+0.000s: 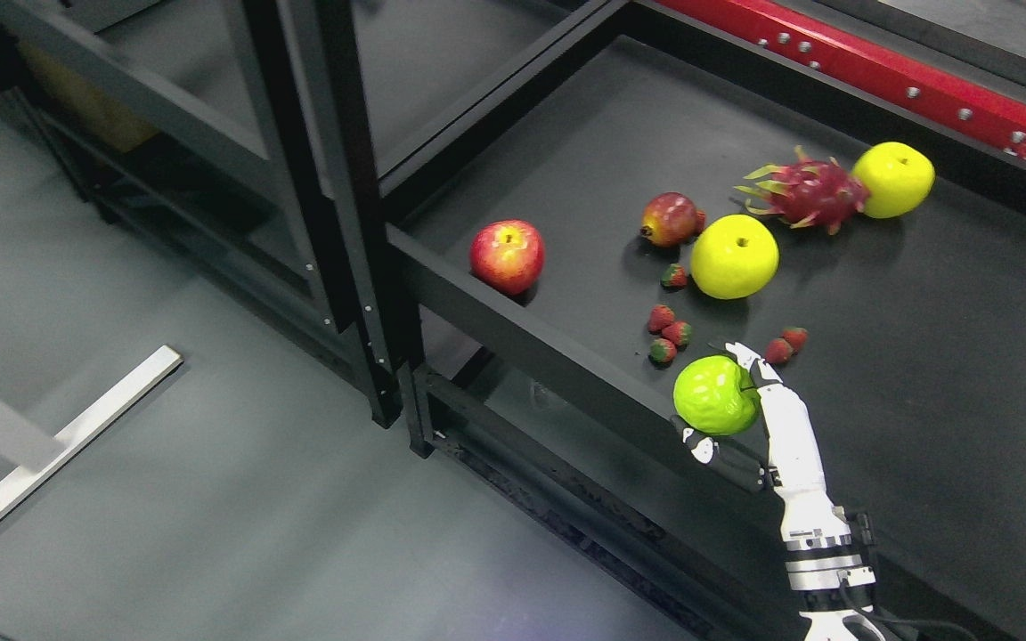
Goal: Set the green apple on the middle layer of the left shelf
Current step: 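Move the held green apple over the black shelf tray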
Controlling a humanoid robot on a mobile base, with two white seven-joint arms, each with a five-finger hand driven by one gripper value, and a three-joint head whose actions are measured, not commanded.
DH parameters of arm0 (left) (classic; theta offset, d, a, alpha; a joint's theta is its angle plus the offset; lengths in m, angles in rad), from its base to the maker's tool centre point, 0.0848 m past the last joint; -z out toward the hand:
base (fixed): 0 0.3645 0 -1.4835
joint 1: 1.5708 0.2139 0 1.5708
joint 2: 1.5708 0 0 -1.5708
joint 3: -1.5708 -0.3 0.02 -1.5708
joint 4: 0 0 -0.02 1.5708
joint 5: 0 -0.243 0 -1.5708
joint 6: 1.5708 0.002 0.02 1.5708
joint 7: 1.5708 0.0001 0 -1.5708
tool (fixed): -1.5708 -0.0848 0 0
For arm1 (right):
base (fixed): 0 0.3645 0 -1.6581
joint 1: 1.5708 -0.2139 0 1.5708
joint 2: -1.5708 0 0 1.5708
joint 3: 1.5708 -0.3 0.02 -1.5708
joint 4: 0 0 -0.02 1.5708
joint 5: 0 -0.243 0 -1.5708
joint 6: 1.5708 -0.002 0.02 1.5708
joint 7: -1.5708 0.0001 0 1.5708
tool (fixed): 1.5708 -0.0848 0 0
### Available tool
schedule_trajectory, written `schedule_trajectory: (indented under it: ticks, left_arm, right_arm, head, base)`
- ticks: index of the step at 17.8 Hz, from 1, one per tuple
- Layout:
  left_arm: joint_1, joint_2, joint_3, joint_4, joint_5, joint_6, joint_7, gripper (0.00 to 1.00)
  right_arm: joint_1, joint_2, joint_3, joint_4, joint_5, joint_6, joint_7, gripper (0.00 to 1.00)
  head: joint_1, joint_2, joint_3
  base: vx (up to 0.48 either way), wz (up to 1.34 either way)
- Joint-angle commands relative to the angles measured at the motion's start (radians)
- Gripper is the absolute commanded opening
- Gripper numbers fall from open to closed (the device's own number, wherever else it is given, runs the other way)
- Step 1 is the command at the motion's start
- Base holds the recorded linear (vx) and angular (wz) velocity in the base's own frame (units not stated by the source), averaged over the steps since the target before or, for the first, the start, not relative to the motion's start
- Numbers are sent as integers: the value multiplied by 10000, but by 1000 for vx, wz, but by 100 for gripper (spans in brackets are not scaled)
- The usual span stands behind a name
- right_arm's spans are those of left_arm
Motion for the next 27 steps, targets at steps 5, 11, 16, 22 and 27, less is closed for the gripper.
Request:
schedule_trajectory:
  ticks: [5,11,16,22,27]
  left_arm:
    - [0,175,4,0,1,-5,2,100]
    - [0,175,4,0,1,-5,2,100]
    - [0,175,5,0,1,10,2,100]
    - [0,175,-26,0,1,10,2,100]
    - [0,175,5,0,1,-5,2,100]
  right_arm:
    - [-320,-97,-25,76,61,1375,33,0]
    - [-1822,-448,67,1133,428,3587,860,0]
    - [-3263,-664,82,2528,1333,3834,1198,1]
    - [-4692,-910,1016,4416,1672,4125,1291,1]
    - [-5045,-910,1862,5352,1672,4340,1291,2]
  head:
    - [0,0,0]
    - [0,-3,0]
    - [0,-3,0]
    - [0,-5,0]
    - [0,-8,0]
  base:
    - [160,-664]
    - [223,-547]
    - [208,-284]
    - [139,-151]
    - [44,-44]
